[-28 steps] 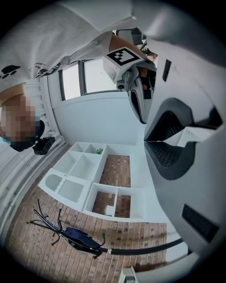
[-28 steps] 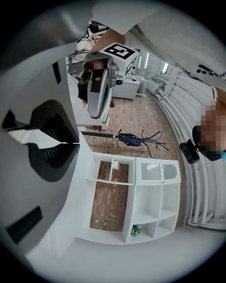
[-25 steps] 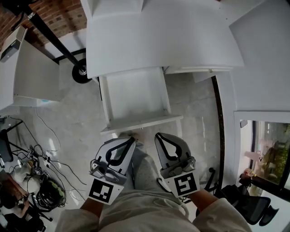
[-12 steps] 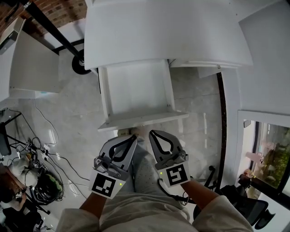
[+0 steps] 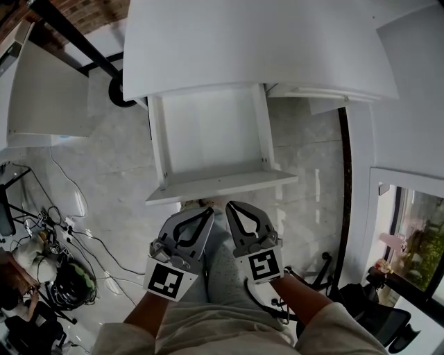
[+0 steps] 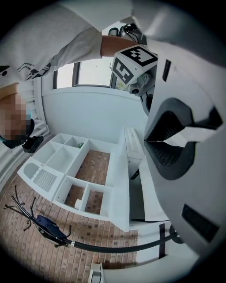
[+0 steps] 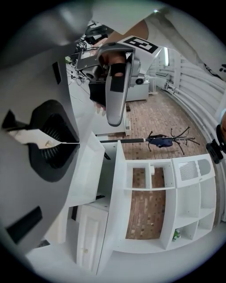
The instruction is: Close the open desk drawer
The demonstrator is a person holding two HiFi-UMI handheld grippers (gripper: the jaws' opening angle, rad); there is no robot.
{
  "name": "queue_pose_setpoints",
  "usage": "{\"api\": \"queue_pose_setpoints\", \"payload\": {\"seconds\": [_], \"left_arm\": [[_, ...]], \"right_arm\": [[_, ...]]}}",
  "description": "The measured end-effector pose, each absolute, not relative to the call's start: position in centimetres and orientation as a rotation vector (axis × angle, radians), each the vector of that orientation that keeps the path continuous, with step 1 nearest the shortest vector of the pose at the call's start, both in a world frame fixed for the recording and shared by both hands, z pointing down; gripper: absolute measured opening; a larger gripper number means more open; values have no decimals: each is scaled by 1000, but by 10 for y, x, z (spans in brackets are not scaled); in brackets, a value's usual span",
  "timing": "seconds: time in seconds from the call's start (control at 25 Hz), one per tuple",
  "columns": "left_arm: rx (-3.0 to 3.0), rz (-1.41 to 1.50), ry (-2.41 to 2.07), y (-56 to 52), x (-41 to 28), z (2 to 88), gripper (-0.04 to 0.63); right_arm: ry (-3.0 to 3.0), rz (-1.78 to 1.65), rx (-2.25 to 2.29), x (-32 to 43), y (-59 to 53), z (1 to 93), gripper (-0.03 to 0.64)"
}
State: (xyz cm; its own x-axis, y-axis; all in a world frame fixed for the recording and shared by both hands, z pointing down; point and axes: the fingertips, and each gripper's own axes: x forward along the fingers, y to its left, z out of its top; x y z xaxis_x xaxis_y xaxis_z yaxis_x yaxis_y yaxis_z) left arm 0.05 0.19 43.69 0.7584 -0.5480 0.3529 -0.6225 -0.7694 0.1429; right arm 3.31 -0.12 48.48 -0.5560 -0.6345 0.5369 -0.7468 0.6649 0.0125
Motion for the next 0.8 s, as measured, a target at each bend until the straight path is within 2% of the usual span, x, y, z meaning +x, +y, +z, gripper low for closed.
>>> {"api": "queue_pose_setpoints", "payload": {"seconds": [0.8], "left_arm": [[2677, 444, -921, 6, 0, 492, 18]], "right_arm": [[-2239, 490, 1151, 26, 3, 560, 31]]}}
